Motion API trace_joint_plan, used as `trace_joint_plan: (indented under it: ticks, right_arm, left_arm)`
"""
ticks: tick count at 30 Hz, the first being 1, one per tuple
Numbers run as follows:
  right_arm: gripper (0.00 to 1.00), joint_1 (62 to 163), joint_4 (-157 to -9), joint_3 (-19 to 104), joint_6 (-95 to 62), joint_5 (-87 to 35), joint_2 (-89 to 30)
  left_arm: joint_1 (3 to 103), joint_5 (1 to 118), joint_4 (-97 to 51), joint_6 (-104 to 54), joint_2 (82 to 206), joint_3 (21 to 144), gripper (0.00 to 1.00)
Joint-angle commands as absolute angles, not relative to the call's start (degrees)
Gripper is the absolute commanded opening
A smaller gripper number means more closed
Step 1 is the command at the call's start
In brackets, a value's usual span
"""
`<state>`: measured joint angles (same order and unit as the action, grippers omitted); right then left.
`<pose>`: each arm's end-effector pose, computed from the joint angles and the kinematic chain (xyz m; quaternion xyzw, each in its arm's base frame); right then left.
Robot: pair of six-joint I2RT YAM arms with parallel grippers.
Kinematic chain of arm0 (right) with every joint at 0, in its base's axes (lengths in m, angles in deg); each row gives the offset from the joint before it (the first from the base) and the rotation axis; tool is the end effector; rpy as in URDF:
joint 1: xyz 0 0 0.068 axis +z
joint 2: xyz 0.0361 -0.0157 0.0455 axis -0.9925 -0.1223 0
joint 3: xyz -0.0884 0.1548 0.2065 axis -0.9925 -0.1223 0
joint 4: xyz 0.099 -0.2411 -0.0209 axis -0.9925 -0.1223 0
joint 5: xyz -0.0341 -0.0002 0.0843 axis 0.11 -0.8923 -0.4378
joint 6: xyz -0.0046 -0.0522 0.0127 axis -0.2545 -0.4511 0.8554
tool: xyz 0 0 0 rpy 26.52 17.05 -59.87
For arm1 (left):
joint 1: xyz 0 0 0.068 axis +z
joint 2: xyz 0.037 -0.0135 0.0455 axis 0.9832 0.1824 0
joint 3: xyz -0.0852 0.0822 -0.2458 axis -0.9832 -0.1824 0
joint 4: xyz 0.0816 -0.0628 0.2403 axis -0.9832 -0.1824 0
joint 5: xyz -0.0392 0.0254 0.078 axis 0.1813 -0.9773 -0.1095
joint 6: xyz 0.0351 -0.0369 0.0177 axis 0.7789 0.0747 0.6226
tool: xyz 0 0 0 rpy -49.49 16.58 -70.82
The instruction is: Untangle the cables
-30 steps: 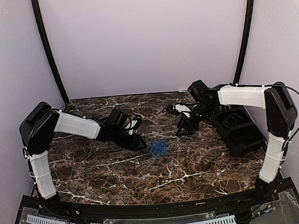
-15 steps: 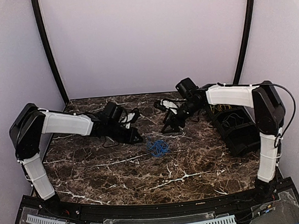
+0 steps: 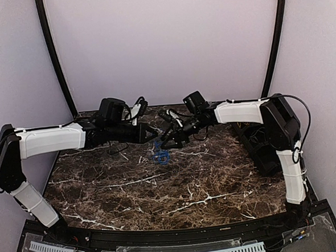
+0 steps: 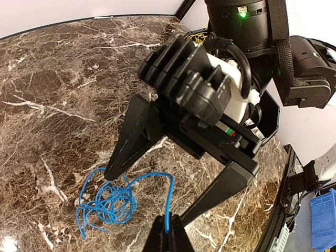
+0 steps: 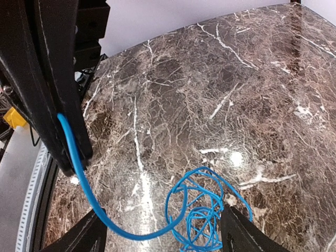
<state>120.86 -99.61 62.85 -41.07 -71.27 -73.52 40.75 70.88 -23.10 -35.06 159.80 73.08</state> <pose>0.3616 0.3176 0.1938 -0.5355 0.6549 0.4682 0.2554 0.2784 -0.2386 0.2674 0.2131 0.8135 -0.3877 0.3775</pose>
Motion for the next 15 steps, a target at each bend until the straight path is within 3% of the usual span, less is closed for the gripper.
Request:
trace_joint_plan:
  ticks: [1,9,13,15]
  right_arm:
    - [0.76,121.82,-93.27,63.92,-34.38,-78.02,-74.63]
    - [0.74,122.07,-85.2,62.92,-29.12,-76.88,-73.99]
    - [0.58,122.14,-80.38,62.76,-24.32,-78.62,-75.75]
    - [0.41,122.1,-77.17,61.93,-21.4,-79.86,-76.66]
  left_arm:
    - [41.02,70.62,-22.4,-35.96,156.83,73.27,0.0]
    - [41.01,72.21,-22.61,-38.22,155.47,75.93,0.0]
    - [41.0,71.97,-22.08,-39.88,153.38,77.03,0.0]
    - [40.99,71.76,-21.98,-40.55,152.02,77.78,0.0]
